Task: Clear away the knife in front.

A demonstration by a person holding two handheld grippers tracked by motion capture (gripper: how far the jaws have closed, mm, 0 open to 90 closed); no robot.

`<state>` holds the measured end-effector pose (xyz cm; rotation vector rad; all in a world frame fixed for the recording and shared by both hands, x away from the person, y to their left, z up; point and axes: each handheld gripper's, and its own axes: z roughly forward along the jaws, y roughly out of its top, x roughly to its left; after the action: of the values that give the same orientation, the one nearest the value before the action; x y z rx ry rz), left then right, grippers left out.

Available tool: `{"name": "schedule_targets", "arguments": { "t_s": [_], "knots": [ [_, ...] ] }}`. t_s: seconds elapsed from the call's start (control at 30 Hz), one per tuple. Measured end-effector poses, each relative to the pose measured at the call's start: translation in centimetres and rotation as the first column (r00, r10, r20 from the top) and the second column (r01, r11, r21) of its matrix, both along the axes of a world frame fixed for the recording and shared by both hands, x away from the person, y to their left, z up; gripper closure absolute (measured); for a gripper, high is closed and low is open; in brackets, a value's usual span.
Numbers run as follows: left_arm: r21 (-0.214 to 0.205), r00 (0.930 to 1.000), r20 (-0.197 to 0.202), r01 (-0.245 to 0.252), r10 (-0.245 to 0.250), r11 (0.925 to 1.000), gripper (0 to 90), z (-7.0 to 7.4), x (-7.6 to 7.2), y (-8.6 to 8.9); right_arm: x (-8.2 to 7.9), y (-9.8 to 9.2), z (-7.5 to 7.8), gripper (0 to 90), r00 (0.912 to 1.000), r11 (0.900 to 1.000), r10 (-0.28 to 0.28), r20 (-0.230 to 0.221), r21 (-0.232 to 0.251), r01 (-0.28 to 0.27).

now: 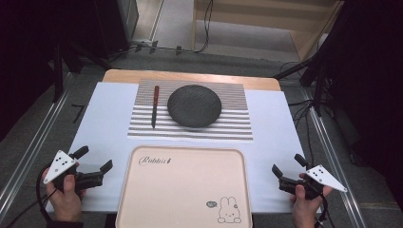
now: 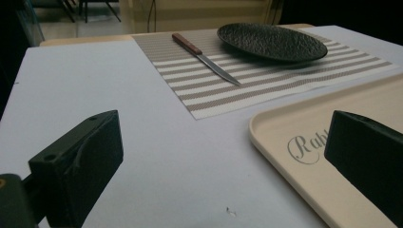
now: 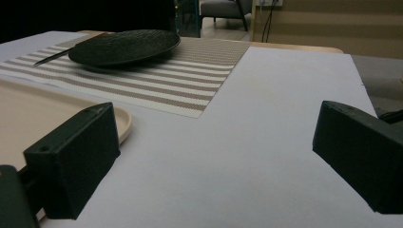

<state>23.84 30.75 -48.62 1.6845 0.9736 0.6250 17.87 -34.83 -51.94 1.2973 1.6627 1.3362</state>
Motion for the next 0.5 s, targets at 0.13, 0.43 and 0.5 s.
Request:
{"name": "schedule_targets", "arguments": {
  "t_s": [0.13,0.43,0.5],
  "knots": [
    [0.009,0.9999,0.003,-0.012,0.012,0.9999,0.0,0.3,-0.1,-0.1,0.2,0.1,0.0,0.5,1.0,1.0,0.002,-0.001,-0.007,-0.002],
    [0.032,0.9989,0.0,-0.047,0.047,0.9984,0.0,1.6,-0.7,-0.8,0.4,0.1,0.1,0.5,0.9996,1.0,-0.008,0.027,-0.003,0.008],
    [0.031,0.9988,-0.002,-0.049,0.049,0.9983,0.0,2.0,-0.4,-1.0,0.3,0.0,0.1,0.5,0.9996,1.0,-0.005,0.029,-0.003,0.005]
  ]
}}
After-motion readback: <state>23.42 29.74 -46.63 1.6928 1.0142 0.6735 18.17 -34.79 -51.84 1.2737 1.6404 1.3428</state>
